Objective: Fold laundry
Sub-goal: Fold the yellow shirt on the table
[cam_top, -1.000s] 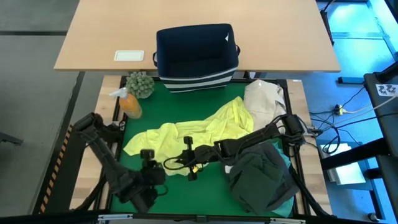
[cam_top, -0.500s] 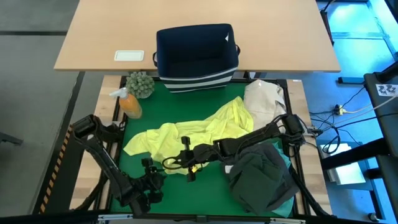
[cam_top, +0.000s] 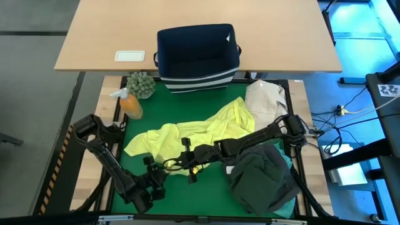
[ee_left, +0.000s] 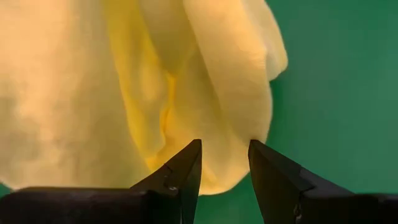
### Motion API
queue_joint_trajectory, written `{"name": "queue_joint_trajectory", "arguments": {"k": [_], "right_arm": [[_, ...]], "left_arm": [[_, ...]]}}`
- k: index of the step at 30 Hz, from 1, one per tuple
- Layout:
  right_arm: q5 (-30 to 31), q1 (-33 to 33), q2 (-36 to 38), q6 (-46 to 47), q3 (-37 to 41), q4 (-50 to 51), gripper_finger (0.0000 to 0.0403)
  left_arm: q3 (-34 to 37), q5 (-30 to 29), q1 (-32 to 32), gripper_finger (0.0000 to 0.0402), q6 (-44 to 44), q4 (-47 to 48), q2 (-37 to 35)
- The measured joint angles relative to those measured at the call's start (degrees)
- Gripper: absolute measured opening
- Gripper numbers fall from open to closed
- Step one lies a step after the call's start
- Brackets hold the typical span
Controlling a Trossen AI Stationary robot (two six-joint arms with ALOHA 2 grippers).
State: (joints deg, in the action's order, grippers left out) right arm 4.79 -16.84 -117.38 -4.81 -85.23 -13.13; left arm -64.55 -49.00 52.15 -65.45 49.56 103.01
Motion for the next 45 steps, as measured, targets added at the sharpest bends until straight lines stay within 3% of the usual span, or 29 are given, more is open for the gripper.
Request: {"name": "queue_joint_trajectory", "arguments": {"k": [3,10,21,28,37,42,45], "right_arm": [[-2.3,0.0,0.0,0.1,0.0,0.3,0.0009],[-13.9,-1.4,0.1,4.6,0.0,7.6,0.0005],[-22.4,-9.2,0.1,6.1,0.0,11.6,0.0009],[-21.9,-11.1,0.1,7.5,0.0,11.7,0.0059],[-21.6,-11.2,0.5,6.6,0.0,14.0,0.0171],[-16.1,-10.9,3.9,5.8,0.0,19.6,0.0201],[-9.4,-10.5,7.0,4.9,0.0,24.8,0.0204]], "left_arm": [[0.0,0.0,0.7,0.0125,-0.1,0.1,-0.2],[0.0,-0.5,2.3,0.0112,-0.5,1.5,-3.4],[0.0,-4.5,1.2,0.0089,-4.9,11.3,-8.0],[0.0,-2.3,-2.8,0.0086,-2.9,11.4,-8.0],[0.0,1.8,-6.6,0.0086,3.6,10.3,-8.0],[0.0,1.0,-5.5,0.0086,4.9,9.8,-7.9],[0.0,-1.1,-4.0,0.0086,4.2,9.2,-7.9]]}}
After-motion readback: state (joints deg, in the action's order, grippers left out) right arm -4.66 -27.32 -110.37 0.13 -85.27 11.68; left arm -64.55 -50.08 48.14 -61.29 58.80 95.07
